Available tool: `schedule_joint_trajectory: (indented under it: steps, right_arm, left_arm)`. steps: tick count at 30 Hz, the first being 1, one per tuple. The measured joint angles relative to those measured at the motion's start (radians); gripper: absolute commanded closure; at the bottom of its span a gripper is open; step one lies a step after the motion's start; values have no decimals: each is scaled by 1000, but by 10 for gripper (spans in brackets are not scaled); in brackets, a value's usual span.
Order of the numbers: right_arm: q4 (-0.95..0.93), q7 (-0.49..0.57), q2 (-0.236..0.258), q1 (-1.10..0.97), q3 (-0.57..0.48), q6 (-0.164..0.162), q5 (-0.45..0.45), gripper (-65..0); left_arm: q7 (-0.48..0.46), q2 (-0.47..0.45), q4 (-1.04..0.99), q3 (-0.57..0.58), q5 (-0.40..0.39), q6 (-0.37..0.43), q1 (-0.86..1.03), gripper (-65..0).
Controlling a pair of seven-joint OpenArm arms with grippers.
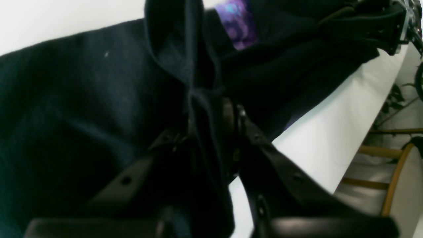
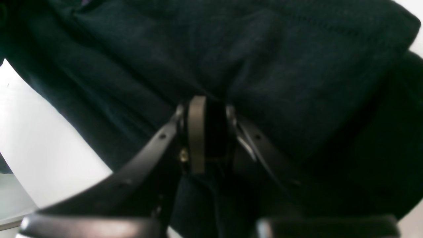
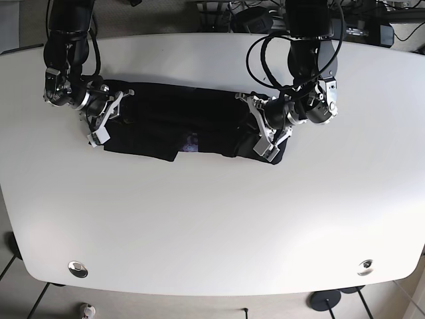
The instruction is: Fold the T-shirt properly
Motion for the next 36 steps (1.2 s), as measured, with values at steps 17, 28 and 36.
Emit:
schedule_joint_trajectory:
  steps: [17,28,36]
  right_arm:
    - [0,0,0,1,-1,0,0,-81]
    - [131,-19,2,-3,101,-8,201,-90]
    - [130,-193,-3,28,399,-4,448,-522]
  left_arm:
    - [-9,9,18,353,-11,394,-136,-375]
    - [-19,-66,126,142,-13,401,-126,-271]
    - [-31,-159,15,-21,-7,109,-45,-47]
